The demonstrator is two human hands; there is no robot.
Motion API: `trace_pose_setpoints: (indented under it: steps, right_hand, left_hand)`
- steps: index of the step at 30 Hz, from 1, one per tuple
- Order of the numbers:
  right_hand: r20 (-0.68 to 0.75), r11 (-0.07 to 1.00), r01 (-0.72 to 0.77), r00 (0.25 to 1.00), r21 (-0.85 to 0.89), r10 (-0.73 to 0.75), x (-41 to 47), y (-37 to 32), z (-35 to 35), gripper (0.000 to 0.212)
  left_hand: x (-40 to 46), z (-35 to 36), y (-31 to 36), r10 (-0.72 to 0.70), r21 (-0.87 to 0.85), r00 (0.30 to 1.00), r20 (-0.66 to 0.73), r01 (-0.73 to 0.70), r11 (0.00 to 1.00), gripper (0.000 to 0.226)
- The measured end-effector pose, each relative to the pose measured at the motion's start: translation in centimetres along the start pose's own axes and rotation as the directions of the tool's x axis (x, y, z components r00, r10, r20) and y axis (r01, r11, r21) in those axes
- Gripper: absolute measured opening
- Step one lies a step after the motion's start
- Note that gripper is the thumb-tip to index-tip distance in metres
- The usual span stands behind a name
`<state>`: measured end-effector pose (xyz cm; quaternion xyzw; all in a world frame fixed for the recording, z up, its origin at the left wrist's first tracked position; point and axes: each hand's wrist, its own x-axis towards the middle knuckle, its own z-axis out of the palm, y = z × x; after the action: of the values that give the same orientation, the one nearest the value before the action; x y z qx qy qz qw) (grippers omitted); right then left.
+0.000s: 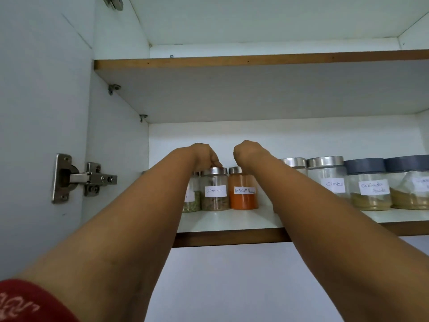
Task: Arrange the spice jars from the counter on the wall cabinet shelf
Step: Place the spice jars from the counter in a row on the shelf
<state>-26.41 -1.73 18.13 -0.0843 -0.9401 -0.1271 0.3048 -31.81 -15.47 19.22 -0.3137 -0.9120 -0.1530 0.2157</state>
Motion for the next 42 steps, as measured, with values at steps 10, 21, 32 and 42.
trace_pose_setpoints:
  steps: [10,21,32,42]
  right_hand:
    - [-0.089,0.997,-0.014,0.996,0.070,0.020,-0.4,0.8,1.3,0.025]
    - [-0.199,0.966,0.015,0.979,0.258,0.038,-1.5,0.3,1.4,0.077]
    - [-0.613,0.877,0.180,0.776,0.444,0.151,-6.5,-0.9,-2.2,0.054]
    - [-0.425,0.862,0.039,0.881,0.506,0.209,-12.1,10.8,-3.6,0.052]
  left_hand:
    - [-0.6,0.5,-0.9,0.012,-0.115,1.000,-0.027,-0.015,0.993,0.043]
    - [-0.8,0.2,0.3,0.035,0.063,0.999,-0.003,-0.035,0.997,0.043]
    - [-5.3,-1.1,2.6,0.143,0.144,0.977,-0.155,-0.121,0.982,0.077]
    - [-8.5,-0.1,12.3,0.267,0.043,0.946,-0.183,-0.264,0.964,0.061]
